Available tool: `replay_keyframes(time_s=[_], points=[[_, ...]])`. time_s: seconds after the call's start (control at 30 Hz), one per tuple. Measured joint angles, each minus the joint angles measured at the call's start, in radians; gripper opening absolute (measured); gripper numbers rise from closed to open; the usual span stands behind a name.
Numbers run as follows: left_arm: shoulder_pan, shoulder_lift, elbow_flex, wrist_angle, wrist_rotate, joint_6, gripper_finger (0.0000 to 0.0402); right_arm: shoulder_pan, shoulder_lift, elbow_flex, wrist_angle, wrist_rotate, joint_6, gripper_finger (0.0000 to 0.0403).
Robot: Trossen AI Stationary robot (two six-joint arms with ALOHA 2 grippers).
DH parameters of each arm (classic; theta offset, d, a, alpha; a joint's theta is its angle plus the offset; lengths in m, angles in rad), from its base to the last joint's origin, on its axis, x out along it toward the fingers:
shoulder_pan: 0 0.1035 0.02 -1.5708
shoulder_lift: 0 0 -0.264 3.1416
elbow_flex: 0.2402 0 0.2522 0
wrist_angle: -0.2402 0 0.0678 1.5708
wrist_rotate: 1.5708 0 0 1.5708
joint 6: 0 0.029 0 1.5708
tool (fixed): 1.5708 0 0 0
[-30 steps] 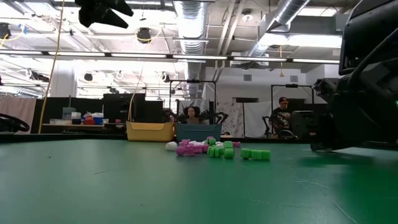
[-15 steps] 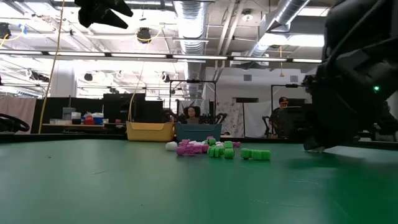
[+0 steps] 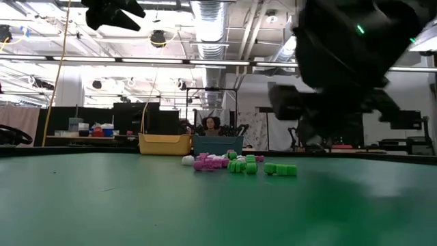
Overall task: Sort Halloween decoration
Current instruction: Put the white ghost into the orange bin
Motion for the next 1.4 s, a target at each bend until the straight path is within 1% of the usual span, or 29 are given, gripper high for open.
replay_keyframes(time_s=[0.2,0.37,0.47,0.57,0.63,0.8,0.9,0.97,1.1,1.23,1.4], points=[[0.0,-0.04,0.0,0.0,0.006,0.0,0.0231,-0.036,-0.001,0.13,-0.004,0.035,-0.164,0.0047],[0.0,-0.106,0.0,0.0,0.005,0.0,0.0231,-0.083,-0.001,0.224,0.047,0.088,-0.363,0.0047],[0.0,-0.15,0.0,0.0,0.005,0.0,0.0231,-0.124,-0.002,0.269,0.109,0.087,-0.518,0.0047],[0.0,-0.191,0.0,-0.003,0.005,0.0,0.0231,-0.175,-0.002,0.292,0.247,0.075,-0.737,0.0047],[0.0,-0.216,0.0,-0.017,0.004,-0.004,0.0231,-0.219,-0.002,0.294,0.379,0.013,-0.918,0.0047],[0.0,-0.265,0.0,-0.048,-0.01,-0.018,0.0231,-0.341,-0.002,0.294,0.751,-0.227,-1.362,0.0047],[0.0,-0.278,0.0,-0.051,-0.029,-0.018,0.0231,-0.418,-0.002,0.295,0.91,-0.323,-1.547,0.0047],[0.0,-0.285,0.0,-0.052,-0.043,-0.018,0.0231,-0.468,-0.002,0.295,0.983,-0.39,-1.617,0.0047],[0.0,-0.285,0.0,-0.052,-0.072,-0.013,0.0231,-0.558,0.003,0.295,1.101,-0.55,-1.697,0.0047],[0.0,-0.283,0.0,-0.051,-0.098,0.001,0.0231,-0.624,0.027,0.292,1.219,-0.641,-1.744,0.0047],[0.0,-0.282,0.0,-0.051,-0.134,0.001,0.0231,-0.694,0.108,0.295,1.54,-0.787,-1.741,0.0048]])
